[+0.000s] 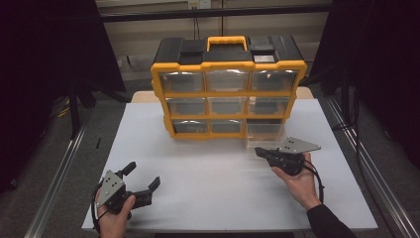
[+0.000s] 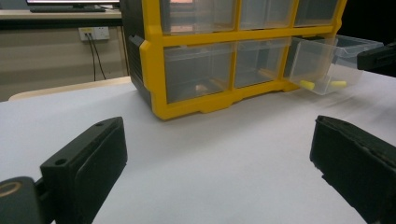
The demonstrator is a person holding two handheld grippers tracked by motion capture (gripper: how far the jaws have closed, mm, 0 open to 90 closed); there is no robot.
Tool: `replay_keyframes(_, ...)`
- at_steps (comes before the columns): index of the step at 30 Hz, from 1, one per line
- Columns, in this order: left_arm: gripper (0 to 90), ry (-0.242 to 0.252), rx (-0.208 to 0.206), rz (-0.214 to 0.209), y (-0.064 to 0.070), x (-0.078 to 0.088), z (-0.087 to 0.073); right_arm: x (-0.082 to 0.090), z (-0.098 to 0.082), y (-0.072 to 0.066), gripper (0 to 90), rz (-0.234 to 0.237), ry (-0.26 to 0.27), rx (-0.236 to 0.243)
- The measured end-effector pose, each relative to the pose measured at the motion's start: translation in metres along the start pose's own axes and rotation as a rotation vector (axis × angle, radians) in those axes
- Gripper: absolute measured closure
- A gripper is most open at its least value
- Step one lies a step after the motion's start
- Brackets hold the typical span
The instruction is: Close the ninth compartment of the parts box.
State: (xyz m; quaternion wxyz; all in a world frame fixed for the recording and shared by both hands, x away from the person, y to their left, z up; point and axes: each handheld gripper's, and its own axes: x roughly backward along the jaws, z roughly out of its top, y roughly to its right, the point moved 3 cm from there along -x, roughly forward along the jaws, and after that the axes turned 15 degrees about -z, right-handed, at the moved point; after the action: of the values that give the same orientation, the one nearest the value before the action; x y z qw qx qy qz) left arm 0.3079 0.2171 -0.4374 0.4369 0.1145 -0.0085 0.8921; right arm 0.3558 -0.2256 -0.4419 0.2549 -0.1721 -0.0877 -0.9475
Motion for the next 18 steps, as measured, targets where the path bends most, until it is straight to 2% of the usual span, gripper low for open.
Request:
replay_keyframes(11,4.0,0.000,0.001,-0.001,0.0002,-0.0003,0.0000,-0.0054,0.0004,0.0041,90.0,-0.033,-0.004,0.003)
replay_keyframes(18,4.0,-0.002,-0.002,-0.003,0.0000,-0.0005,0.0000,-0.0076,0.0008,0.0039,90.0,-0.035,-0.005,0.005)
